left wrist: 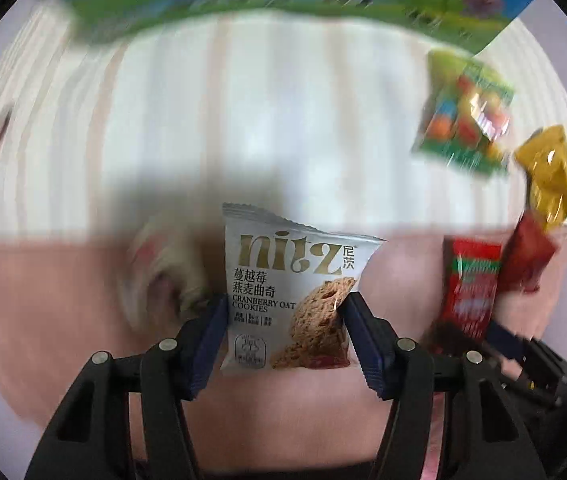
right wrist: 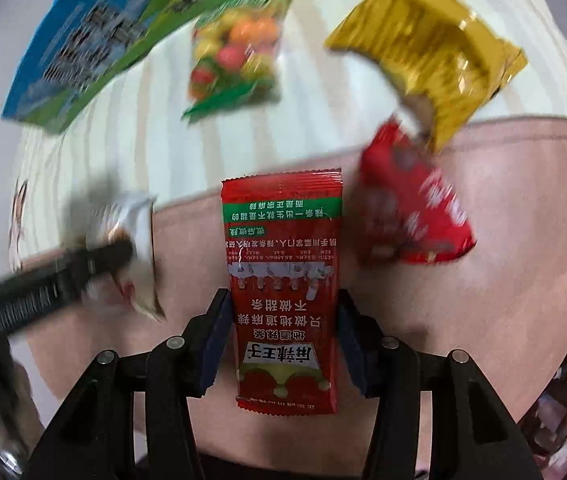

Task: Organize snacks
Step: 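Grasp the nitz cranberry cookie pack with left tool while right tool grasps red sauce packet, then carry both packs into the box and open both tools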

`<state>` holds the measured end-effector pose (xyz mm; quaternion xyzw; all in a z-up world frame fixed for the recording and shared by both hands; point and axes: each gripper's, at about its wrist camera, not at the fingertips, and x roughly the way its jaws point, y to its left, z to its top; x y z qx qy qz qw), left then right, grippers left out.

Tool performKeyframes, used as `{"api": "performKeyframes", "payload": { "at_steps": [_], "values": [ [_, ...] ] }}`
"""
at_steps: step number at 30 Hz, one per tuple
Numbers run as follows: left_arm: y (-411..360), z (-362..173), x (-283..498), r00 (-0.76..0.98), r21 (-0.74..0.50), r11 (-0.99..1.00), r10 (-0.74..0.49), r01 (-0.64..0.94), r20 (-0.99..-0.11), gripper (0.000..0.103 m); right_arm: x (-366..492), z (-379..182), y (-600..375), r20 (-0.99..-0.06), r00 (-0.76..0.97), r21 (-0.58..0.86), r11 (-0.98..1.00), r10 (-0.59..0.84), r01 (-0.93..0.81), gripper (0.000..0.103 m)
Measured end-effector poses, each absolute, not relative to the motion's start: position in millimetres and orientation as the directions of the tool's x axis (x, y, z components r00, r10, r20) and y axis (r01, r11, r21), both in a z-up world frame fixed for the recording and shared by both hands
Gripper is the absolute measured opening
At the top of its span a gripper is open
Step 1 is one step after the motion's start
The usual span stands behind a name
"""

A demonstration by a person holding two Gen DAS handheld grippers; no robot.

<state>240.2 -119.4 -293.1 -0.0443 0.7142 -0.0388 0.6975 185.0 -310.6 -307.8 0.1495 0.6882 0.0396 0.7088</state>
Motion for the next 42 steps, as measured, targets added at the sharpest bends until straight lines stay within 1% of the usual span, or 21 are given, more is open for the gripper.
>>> {"api": "performKeyframes", "payload": {
  "at_steps": [4, 7, 10, 14, 16, 23, 24, 25, 27, 30, 33, 36, 42],
  "values": [
    [-117.1, -301.9, 224.9, -0.041, -0.094, 0.995, -0.093, 0.021, -0.995, 0.058, 169.8, -311.1, -298.8, -0.957, 0.010, 0.290, 0.949, 0.291, 0.123, 0.054],
    [-119.6, -308.1, 220.5, -0.042, -0.090, 0.995, -0.088, 0.035, -0.995, 0.060, 161.1, -317.1, -291.7, -0.958, -0.006, 0.286, 0.952, 0.288, 0.110, 0.054],
    [-117.2, -321.3, 208.5, -0.051, -0.071, 0.996, -0.068, 0.057, -0.996, 0.066, 160.0, -320.8, -285.7, -0.958, -0.014, 0.281, 0.952, 0.285, 0.119, 0.057],
    [-122.6, -334.8, 199.1, -0.056, -0.050, 0.996, -0.046, 0.069, -0.997, 0.066, 162.2, -327.1, -287.8, -0.963, -0.020, 0.263, 0.957, 0.267, 0.125, 0.057],
    [-136.2, -337.7, 192.0, -0.051, -0.039, 0.996, -0.035, 0.076, -0.998, 0.066, 163.6, -329.8, -284.6, -0.967, -0.022, 0.250, 0.961, 0.254, 0.120, 0.057],
    [-142.9, -342.7, 189.6, -0.039, -0.034, 0.997, -0.032, 0.067, -0.999, 0.064, 168.7, -340.3, -274.9, -0.975, -0.040, 0.214, 0.973, 0.217, 0.085, 0.057],
    [-138.1, -335.9, 188.6, -0.036, -0.032, 0.997, -0.029, 0.070, -0.999, 0.063, 166.7, -341.0, -273.2, -0.977, -0.041, 0.204, 0.976, 0.208, 0.076, 0.057],
    [-136.7, -336.8, 187.5, -0.033, -0.027, 0.997, -0.025, 0.072, -0.999, 0.059, 166.7, -343.7, -269.3, -0.981, -0.040, 0.185, 0.981, 0.187, 0.058, 0.057],
    [-137.6, -337.0, 187.3, -0.030, -0.025, 0.997, -0.023, 0.069, -0.999, 0.057, 165.7, -346.5, -264.6, -0.988, -0.029, 0.150, 0.988, 0.152, 0.043, 0.055],
    [-134.8, -334.7, 179.2, -0.026, -0.038, 0.997, -0.037, 0.063, -0.999, 0.056, 162.8, -342.2, -260.3, -0.990, -0.003, 0.140, 0.989, 0.140, 0.042, 0.053],
    [-131.5, -319.8, 176.2, -0.015, -0.067, 0.996, -0.066, 0.060, -0.998, 0.054, 153.9, -329.0, -264.9, -0.985, 0.016, 0.172, 0.984, 0.171, 0.040, 0.050],
    [-131.4, -292.2, 176.1, 0.019, -0.104, 0.992, -0.105, 0.066, -0.994, 0.054, 150.5, -308.6, -278.3, -0.968, 0.033, 0.250, 0.966, 0.248, 0.067, 0.049],
    [-124.7, -218.5, 198.0, 0.124, -0.218, 0.975, -0.222, 0.046, -0.967, 0.053, 171.9, -241.3, -286.7, -0.922, 0.137, 0.373, 0.926, 0.363, 0.052, 0.049]
  ]
}}
